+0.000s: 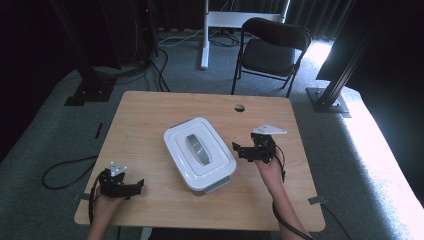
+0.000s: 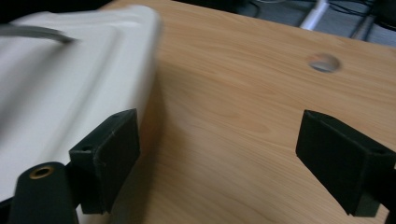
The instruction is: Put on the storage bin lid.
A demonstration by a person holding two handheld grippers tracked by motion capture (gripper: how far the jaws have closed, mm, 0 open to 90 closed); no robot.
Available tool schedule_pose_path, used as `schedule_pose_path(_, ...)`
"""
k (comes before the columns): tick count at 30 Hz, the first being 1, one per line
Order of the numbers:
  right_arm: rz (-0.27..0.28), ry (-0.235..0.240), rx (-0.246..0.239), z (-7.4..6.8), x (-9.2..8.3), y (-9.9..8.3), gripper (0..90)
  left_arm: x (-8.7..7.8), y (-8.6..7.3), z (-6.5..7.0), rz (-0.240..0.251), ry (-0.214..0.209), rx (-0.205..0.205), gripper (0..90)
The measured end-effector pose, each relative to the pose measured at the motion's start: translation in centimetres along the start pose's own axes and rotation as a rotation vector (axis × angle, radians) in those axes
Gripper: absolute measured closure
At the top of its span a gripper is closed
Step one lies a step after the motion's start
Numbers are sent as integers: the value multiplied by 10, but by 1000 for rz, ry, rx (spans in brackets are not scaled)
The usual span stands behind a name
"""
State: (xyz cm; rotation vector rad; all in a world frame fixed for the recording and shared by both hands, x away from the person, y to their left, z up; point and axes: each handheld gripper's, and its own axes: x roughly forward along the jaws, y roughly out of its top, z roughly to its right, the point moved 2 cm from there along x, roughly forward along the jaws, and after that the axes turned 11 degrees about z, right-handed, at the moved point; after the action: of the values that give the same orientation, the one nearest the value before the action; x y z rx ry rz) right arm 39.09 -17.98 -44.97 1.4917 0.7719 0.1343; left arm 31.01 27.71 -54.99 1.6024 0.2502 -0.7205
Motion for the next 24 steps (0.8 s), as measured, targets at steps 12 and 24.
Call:
schedule_pose_path(12, -85, -54, 25, 29, 30, -40, 125, 16, 20, 26, 18, -24, 41, 3)
schedule_pose_path(24, -162, 25, 68, 17, 64, -64, 126, 31, 42, 54, 28, -68, 86, 2)
